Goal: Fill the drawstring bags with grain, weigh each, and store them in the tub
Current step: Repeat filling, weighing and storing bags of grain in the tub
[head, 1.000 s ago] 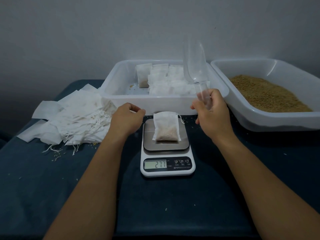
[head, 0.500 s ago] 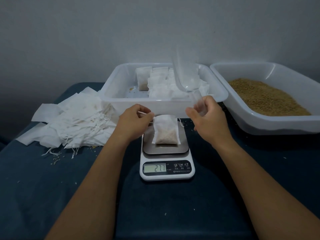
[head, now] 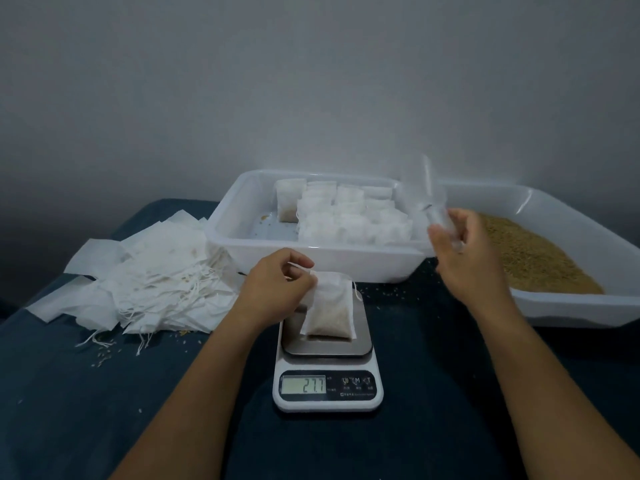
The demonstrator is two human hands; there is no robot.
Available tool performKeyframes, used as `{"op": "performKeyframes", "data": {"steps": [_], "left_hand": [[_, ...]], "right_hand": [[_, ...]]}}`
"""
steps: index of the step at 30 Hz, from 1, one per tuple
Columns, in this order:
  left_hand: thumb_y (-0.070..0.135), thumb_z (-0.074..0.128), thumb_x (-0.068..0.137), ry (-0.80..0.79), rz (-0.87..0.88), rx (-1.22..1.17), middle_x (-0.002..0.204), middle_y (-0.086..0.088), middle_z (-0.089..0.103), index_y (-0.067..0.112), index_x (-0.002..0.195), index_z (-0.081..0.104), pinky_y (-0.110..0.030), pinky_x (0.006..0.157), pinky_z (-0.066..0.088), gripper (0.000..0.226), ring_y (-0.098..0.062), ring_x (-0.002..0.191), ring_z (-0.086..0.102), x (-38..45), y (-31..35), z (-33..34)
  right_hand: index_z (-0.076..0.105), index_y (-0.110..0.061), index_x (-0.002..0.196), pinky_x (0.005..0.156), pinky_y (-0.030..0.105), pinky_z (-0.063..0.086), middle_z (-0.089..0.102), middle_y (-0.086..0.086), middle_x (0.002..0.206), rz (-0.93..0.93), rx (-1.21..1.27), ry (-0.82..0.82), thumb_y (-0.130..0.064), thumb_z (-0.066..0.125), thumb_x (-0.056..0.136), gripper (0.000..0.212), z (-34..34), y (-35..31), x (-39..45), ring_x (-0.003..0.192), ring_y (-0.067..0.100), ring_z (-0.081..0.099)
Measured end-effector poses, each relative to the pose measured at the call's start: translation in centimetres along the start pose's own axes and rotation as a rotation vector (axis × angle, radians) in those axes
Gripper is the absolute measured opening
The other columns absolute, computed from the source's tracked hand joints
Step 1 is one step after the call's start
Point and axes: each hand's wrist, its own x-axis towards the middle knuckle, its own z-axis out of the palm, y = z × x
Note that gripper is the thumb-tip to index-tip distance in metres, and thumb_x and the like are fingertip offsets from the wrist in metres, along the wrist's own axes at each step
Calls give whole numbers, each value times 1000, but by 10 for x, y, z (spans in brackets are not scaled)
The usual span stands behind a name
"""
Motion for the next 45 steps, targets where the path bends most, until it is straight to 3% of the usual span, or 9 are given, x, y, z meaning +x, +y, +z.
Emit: {"op": "performKeyframes", "data": {"steps": [6, 12, 15, 18, 24, 27, 30, 34, 45], "left_hand": [[29, 77, 83, -26, 144, -87, 84, 19, 73, 39, 92, 69, -18, 66, 46, 16, 1, 57, 53, -4, 10, 0], [32, 78, 80, -34, 257, -229, 85, 13, 74, 39, 94, 68, -17, 67, 50, 19, -5, 65, 57, -8, 17, -1], [26, 81, 83, -29, 312, -286, 83, 9, 74, 36, 93, 68, -17, 67, 50, 19, -6, 67, 59, -10, 19, -2], [27, 81, 82, -24, 342, -302, 81, 10, 73, 35, 93, 67, -16, 66, 49, 19, -5, 68, 59, -12, 22, -2], [23, 81, 81, -5, 367, -335, 76, 8, 72, 32, 90, 66, -18, 64, 47, 19, -6, 64, 57, -14, 27, 2], [24, 81, 83, 5, 393, -320, 77, 6, 72, 30, 91, 65, -19, 63, 48, 19, -9, 66, 60, -16, 28, 3], [31, 80, 82, 17, 416, -323, 79, 2, 73, 31, 91, 65, -24, 62, 51, 18, -20, 67, 63, -18, 29, 2], [35, 79, 81, 31, 409, -328, 80, 0, 72, 31, 90, 65, -36, 63, 52, 17, -35, 72, 63, -18, 29, 1], [24, 80, 84, 57, 389, -263, 82, 0, 71, 30, 90, 65, -43, 64, 57, 17, -31, 72, 65, -19, 28, 1]], "right_hand": [[49, -6, 139, 83, 41, 42, 63, 23, 127, 146, -450, 52, -35, 54, 106, 44, -55, 30, 62, 106, 40, 61], [61, -1, 133, 93, 39, 51, 65, 21, 130, 307, -936, -390, -24, 49, 108, 37, -67, 58, 93, 110, 37, 62], [70, -7, 98, 69, 32, 48, 68, 7, 96, 268, -1033, -475, -28, 56, 105, 26, -64, 66, 89, 84, 23, 63], [72, -11, 113, 64, 30, 42, 68, 4, 104, 259, -1133, -505, -33, 61, 102, 27, -63, 63, 82, 80, 17, 57], [64, -23, 123, 79, 34, 49, 66, 4, 119, -122, -610, -129, -36, 63, 100, 27, -56, 2, 58, 93, 17, 62], [65, -44, 109, 70, 9, 50, 65, -26, 111, -417, -192, -395, -54, 67, 92, 20, -45, -59, 25, 99, -9, 63], [65, -45, 116, 91, 10, 48, 58, -29, 129, -593, -221, -647, -52, 73, 90, 29, -26, -88, 4, 123, -7, 53], [69, -38, 110, 104, 19, 42, 60, -20, 131, -615, -325, -758, -48, 74, 92, 21, 0, -84, 2, 123, -4, 50], [71, -34, 113, 94, 29, 53, 63, -20, 117, -548, -347, -828, -53, 74, 91, 30, 25, -61, 13, 105, -1, 57]]}}
